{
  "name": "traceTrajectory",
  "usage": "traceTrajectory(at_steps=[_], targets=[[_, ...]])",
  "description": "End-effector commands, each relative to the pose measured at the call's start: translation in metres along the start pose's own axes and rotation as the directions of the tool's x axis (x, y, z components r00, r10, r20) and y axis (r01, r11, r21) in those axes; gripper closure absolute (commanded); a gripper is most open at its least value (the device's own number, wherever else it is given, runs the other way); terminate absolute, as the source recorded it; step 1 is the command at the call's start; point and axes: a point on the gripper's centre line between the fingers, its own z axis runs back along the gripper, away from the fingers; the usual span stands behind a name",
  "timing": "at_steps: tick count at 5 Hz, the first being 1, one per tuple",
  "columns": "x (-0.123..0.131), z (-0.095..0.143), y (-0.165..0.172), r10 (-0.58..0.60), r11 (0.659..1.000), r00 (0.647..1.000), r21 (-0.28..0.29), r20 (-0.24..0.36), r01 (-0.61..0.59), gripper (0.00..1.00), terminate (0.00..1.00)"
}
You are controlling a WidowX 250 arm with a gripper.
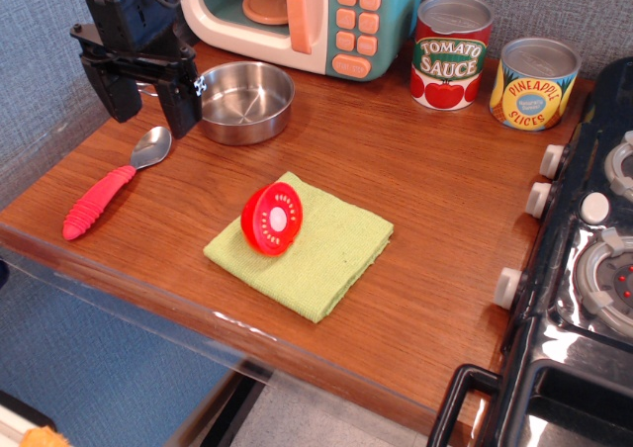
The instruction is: Put the tomato inside of the pot.
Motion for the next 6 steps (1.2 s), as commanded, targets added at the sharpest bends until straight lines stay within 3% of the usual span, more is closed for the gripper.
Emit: traceTrajectory(at_steps=[1,4,5,6], targets=[[0.0,0.0,0.0,0.0,1.0,1.0,0.0,0.0,0.0,0.0,0.0],[0.004,-0.017,-0.092,-0.2,0.98,0.98,-0.025,-0.025,0.199,0.0,0.0],[0.001,-0.023,-0.108,-0.222,0.975,0.974,-0.016,-0.048,0.222,0.0,0.0],[-0.001,-0.033,-0.102,-0.164,0.986,0.982,-0.009,-0.092,0.164,0.0,0.0]])
